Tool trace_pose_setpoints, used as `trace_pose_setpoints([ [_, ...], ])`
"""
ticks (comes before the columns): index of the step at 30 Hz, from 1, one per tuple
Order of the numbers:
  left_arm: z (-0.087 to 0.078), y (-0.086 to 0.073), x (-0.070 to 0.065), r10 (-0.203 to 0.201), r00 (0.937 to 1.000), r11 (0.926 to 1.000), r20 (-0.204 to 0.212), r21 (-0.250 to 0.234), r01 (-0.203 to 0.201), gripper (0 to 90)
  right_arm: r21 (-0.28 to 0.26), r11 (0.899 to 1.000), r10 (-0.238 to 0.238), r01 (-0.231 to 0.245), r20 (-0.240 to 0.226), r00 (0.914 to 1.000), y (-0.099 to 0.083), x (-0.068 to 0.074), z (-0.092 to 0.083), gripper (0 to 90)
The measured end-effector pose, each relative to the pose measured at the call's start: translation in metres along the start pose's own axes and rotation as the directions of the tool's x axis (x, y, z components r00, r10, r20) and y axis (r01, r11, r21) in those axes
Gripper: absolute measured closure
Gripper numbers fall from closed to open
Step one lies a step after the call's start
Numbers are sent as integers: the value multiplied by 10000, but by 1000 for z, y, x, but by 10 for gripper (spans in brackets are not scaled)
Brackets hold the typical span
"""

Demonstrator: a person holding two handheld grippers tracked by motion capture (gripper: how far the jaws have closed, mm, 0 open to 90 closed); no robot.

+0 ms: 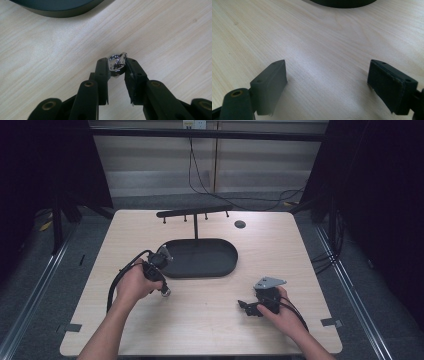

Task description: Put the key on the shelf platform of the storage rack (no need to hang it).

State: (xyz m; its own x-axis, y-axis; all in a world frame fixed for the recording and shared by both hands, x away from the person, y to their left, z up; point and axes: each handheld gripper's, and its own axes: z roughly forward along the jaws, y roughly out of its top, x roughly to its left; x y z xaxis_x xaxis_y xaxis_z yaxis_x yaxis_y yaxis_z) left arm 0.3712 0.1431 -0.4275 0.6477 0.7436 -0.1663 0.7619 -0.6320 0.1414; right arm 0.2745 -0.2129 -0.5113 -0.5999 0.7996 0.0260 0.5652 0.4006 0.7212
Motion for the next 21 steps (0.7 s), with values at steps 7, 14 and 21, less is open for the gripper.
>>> trace_pose_setpoints([
  [7, -7, 3, 0, 9, 9999, 9998, 111, 185, -11, 732, 1, 10000, -1, 1, -5, 10000, 0, 0, 0, 153],
  [14, -12, 9, -2, 73, 9996, 9996, 256, 286, -81, 732, -2, 10000, -1, 1, -2, 10000, 0, 0, 0, 153],
  [21, -18, 16, -3, 80, 9991, 9995, 426, 288, -92, 733, 2, 10000, 3, -3, -6, 10000, 0, 0, 0, 153],
])
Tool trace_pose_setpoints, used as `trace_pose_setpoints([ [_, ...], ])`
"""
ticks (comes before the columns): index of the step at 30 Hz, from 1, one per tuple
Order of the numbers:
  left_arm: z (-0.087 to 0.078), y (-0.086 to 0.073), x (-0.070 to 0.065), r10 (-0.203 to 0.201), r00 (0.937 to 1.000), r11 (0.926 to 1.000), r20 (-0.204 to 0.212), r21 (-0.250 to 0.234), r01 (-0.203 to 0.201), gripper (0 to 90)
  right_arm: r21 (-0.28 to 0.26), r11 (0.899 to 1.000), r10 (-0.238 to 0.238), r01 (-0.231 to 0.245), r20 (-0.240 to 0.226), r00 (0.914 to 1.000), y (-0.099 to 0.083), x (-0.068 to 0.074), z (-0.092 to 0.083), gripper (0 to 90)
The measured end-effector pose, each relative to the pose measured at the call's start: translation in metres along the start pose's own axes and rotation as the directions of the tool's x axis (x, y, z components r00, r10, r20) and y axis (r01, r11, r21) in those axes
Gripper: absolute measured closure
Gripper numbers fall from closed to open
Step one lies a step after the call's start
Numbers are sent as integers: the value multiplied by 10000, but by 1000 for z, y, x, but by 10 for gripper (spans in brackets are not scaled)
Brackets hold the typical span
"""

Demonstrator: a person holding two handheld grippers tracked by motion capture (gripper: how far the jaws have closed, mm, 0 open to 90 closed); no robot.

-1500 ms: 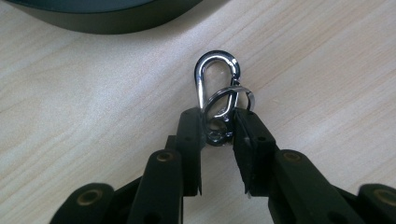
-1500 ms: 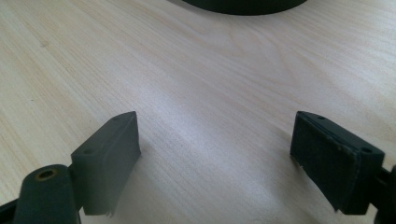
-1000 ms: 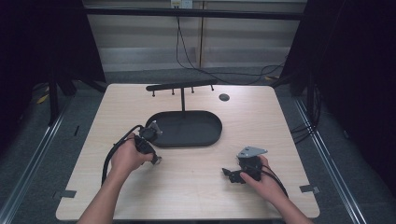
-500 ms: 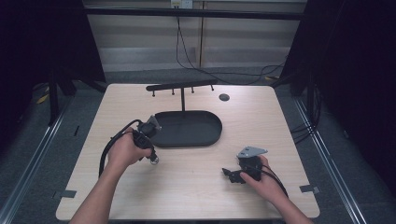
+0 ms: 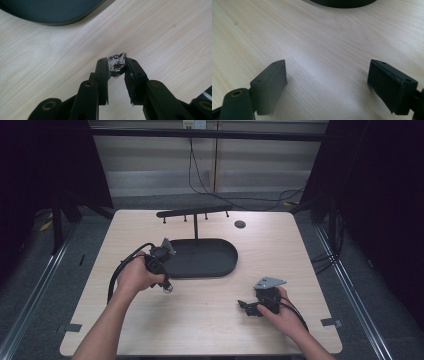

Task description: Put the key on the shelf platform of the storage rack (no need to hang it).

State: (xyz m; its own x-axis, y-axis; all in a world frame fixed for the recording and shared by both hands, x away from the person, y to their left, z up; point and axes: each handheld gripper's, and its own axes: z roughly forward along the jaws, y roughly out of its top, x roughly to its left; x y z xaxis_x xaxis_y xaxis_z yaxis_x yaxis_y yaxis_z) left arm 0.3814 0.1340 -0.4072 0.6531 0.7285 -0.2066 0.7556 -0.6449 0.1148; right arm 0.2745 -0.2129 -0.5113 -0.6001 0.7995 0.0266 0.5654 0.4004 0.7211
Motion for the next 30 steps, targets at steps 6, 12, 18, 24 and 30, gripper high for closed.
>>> trace_pose_setpoints([
  [6, -6, 6, -1, 43, 10000, 10000, 38, 5, -43, 732, -12, 10000, -10, 10, 5, 10000, 0, 0, 0, 153],
  [12, -10, 12, -4, 97, 9999, 9999, 119, 99, -98, 732, -20, 10000, 9, -9, 9, 10000, 0, 0, 0, 152],
  [18, -15, 20, -5, 53, 9998, 9999, 204, 93, -55, 733, -50, 10000, -31, 31, 17, 10000, 0, 0, 0, 153],
  [24, -19, 24, -5, 39, 9998, 9999, 188, 123, -41, 733, -44, 10000, -28, 28, 6, 10000, 0, 0, 0, 153],
  [30, -24, 30, -5, 126, 9998, 9999, 151, 42, -126, 733, -47, 10000, -28, 28, 16, 10000, 0, 0, 0, 153],
])
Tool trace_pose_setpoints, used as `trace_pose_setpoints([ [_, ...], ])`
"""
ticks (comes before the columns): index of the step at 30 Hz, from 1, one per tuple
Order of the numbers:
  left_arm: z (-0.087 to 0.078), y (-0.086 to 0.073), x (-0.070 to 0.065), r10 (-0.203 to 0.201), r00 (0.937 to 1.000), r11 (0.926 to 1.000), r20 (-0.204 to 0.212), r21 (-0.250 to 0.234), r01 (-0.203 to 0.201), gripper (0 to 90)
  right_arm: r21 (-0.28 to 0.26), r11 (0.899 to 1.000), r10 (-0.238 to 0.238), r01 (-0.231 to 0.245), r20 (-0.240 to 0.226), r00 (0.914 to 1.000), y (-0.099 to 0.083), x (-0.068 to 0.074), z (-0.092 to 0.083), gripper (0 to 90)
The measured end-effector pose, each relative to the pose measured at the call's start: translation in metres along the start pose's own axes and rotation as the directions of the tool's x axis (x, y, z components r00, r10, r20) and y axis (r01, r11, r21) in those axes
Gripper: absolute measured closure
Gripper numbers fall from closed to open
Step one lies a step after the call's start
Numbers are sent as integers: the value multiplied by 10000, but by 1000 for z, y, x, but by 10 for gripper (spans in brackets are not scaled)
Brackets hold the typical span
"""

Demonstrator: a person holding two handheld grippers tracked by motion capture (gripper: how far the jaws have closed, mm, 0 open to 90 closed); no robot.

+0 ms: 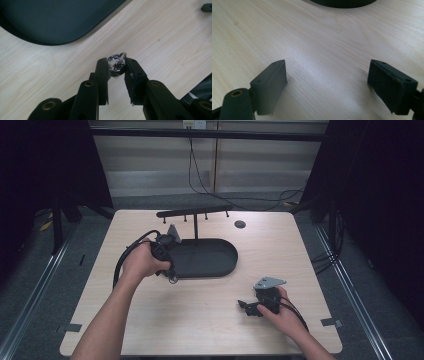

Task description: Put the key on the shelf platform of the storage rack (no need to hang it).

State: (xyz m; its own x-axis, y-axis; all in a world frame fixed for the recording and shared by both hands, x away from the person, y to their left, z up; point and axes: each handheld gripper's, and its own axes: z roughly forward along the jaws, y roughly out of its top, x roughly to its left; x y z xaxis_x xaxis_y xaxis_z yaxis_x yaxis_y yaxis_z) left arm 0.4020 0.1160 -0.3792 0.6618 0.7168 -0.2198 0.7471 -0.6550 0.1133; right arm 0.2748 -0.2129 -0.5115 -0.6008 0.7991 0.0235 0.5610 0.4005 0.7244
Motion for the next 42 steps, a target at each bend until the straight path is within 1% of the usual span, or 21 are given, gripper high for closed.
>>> trace_pose_setpoints([
  [1, 0, 0, 0, 0, 10000, 10000, 0, 0, 0, 733, 3, 10000, 10, -10, -1, 10000, 0, 0, 0, 152],
  [3, -1, 3, 1, -130, 9999, 9999, 10, 11, 130, 733, -2, 10000, -11, 11, -4, 10000, 0, 0, 0, 153],
  [4, -1, 4, 1, -81, 10000, 10000, -4, 5, 81, 732, 2, 10000, -1, 1, 1, 10000, 0, 0, 0, 153],
  [5, -2, 5, 1, -155, 9999, 9999, -16, -15, 155, 733, 11, 10000, 24, -24, 1, 10000, 0, 0, 0, 153],
  [9, -4, 10, 2, -163, 9999, 9998, 8, -82, 163, 733, 6, 10000, 7, -7, -7, 10000, 0, 0, 0, 153],
  [11, -5, 13, 3, -184, 9998, 9998, -56, -85, 183, 732, 5, 10000, -1, 1, -6, 10000, 0, 0, 0, 153],
  [18, -9, 21, 1, -100, 9999, 9999, -85, -35, 100, 732, -2, 10000, -16, 16, 1, 10000, 0, 0, 0, 152],
  [19, -9, 22, 1, -111, 9999, 9999, -25, -58, 111, 733, 6, 10000, 0, 0, 0, 10000, 0, 0, 0, 153],
  [20, -9, 25, 0, -74, 9999, 10000, -86, -53, 74, 733, 1, 10000, -13, 13, -1, 10000, 0, 0, 0, 153],
  [24, -9, 29, -1, -76, 9999, 10000, -95, -54, 75, 733, 2, 10000, -18, 18, -3, 10000, 0, 0, 0, 153],
  [28, -8, 33, -1, -85, 10000, 9999, -27, -74, 85, 733, 0, 10000, -10, 10, -2, 10000, 0, 0, 0, 152],
  [29, -8, 35, 0, -29, 10000, 10000, -38, -48, 29, 733, -1, 10000, -10, 10, -1, 10000, 0, 0, 0, 153],
  [32, -8, 38, 1, -72, 10000, 9999, 11, -122, 72, 733, -3, 10000, -13, 13, 0, 10000, 0, 0, 0, 153],
  [35, -8, 41, 1, -74, 10000, 9999, 32, -92, 74, 733, 5, 10000, 4, -4, -1, 10000, 0, 0, 0, 152],
  [36, -8, 42, 1, -13, 10000, 10000, -76, -73, 12, 733, -1, 10000, -15, 15, -8, 10000, 0, 0, 0, 153],
  [37, -8, 42, 1, -13, 10000, 10000, -76, -73, 12, 733, 0, 10000, -8, 8, -4, 10000, 0, 0, 0, 152],
  [38, -8, 44, 1, -122, 9999, 9998, 8, -166, 122, 733, 1, 10000, -5, 5, -7, 10000, 0, 0, 0, 152],
  [40, -7, 44, 2, -104, 9999, 9998, 53, -179, 105, 733, -6, 10000, -19, 19, 2, 10000, 0, 0, 0, 153],
  [41, -6, 45, 2, -88, 10000, 9998, 45, -159, 89, 733, -6, 10000, -19, 19, 2, 10000, 0, 0, 0, 153],
  [42, -5, 46, 4, -176, 9998, 9996, -44, -214, 175, 732, -1, 10000, -15, 15, -8, 10000, 0, 0, 0, 152],
])
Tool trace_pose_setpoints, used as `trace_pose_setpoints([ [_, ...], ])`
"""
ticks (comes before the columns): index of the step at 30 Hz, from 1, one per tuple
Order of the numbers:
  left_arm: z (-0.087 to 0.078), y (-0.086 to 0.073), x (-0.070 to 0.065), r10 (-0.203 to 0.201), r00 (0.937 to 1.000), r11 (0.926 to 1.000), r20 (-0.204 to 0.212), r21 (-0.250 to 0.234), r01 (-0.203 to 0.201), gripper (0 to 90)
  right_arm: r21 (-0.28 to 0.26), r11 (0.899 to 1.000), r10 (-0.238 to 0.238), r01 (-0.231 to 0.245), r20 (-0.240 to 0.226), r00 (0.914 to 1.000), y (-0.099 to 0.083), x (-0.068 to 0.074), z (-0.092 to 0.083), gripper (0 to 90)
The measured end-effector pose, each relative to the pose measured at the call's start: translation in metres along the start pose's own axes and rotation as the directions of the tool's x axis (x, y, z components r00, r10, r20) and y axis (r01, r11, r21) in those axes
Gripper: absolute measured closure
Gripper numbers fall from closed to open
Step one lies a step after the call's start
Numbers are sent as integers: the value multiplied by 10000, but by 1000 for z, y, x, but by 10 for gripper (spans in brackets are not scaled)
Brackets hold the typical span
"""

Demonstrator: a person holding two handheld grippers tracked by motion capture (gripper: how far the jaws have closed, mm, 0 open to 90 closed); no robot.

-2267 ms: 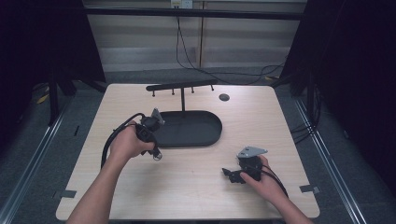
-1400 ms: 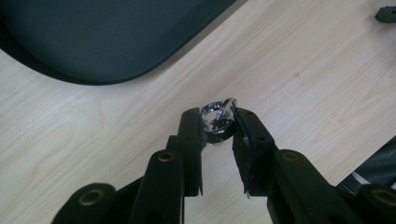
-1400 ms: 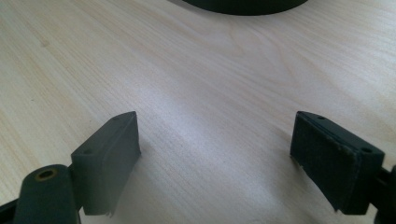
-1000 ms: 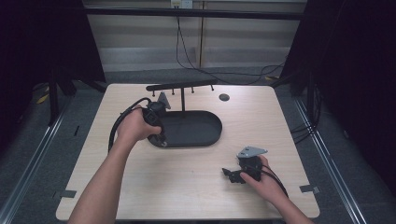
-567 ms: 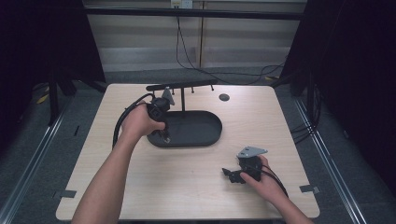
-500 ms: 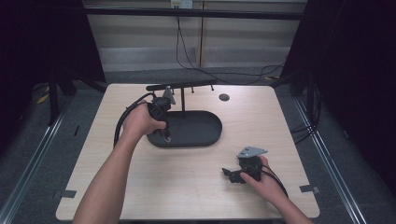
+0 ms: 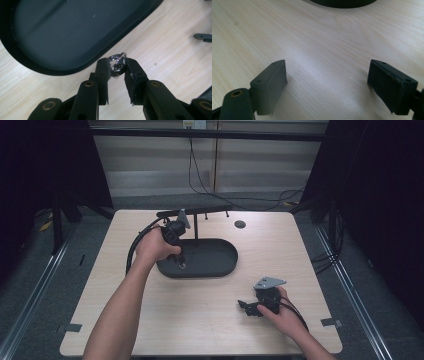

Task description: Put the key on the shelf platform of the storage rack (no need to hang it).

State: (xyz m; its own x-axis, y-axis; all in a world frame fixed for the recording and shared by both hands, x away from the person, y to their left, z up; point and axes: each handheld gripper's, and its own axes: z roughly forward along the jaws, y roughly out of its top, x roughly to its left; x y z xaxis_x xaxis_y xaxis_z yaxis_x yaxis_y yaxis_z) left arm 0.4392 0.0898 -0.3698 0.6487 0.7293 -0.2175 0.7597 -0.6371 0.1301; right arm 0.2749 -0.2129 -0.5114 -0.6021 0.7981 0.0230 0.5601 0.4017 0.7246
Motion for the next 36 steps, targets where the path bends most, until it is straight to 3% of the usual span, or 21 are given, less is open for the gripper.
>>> trace_pose_setpoints([
  [26, 25, 14, 8, -183, 9984, 9998, -534, -115, 177, 732, 8, 10000, 12, -12, 10, 10000, 0, 0, 0, 152],
  [36, 38, 20, 9, -291, 9988, 9996, -405, 32, 293, 732, 5, 10000, -4, 4, 6, 10000, 0, 0, 0, 152],
])
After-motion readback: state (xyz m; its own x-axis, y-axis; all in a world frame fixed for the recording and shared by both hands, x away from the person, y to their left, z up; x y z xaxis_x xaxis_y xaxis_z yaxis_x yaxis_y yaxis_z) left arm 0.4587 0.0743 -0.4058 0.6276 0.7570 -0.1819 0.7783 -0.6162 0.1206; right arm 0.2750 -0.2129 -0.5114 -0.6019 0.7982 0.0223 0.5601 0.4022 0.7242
